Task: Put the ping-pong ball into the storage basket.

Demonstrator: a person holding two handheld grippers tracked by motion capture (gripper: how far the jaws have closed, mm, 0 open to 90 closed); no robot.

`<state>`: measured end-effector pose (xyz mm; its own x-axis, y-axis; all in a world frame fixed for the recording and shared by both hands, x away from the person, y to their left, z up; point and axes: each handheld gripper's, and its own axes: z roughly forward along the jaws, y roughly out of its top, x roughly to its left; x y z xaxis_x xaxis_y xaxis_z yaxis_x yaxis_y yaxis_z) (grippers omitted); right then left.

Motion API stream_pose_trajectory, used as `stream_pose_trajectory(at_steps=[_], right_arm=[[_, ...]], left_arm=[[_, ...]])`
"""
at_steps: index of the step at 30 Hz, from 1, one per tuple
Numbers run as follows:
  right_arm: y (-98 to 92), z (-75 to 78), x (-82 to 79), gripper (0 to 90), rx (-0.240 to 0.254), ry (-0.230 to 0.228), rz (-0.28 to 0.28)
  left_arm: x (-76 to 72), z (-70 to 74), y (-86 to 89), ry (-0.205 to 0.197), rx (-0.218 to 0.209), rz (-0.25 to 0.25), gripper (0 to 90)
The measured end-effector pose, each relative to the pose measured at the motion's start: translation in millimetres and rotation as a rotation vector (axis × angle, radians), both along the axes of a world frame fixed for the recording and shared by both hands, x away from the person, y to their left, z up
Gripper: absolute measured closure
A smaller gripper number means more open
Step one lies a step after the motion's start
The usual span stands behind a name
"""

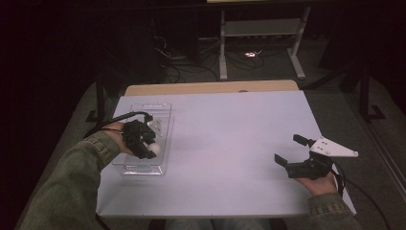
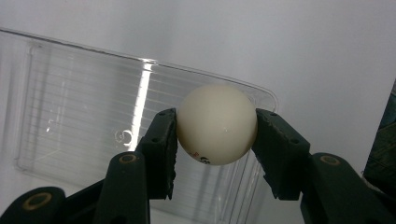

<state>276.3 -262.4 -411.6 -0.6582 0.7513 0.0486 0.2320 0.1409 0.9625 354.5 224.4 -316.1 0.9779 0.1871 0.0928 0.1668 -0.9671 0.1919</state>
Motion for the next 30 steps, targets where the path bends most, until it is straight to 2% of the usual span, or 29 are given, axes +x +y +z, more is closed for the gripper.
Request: stream_pose_trajectory(at_steps=[2, 5, 16, 24, 30], right_arm=[[0.0, 0.0, 0.0, 0.0, -0.003, 0.0, 0.002], [0.3, 0.0, 0.0, 0.0, -0.006, -0.001, 0.003], [1.7, -0.5, -0.2, 0.0, -0.012, 0.0, 0.006], [2.3, -0.4, -0.8, 0.0, -0.014, -0.002, 0.004], [2.1, -0.4, -1.1, 0.0, -0.016, -0.004, 0.005]], left_arm=[[0.4, -1.8, 1.6, 0.005, -0.011, 0.003, 50.7], [0.6, -5.5, 3.9, 0.012, -0.001, 0.008, 50.7], [3.9, -15.8, 6.2, 0.017, -0.017, 0.022, 50.7], [8.7, -27.6, 5.6, 0.033, 0.002, 0.032, 50.6], [11.3, -34.3, 6.1, 0.044, -0.003, 0.04, 50.6]])
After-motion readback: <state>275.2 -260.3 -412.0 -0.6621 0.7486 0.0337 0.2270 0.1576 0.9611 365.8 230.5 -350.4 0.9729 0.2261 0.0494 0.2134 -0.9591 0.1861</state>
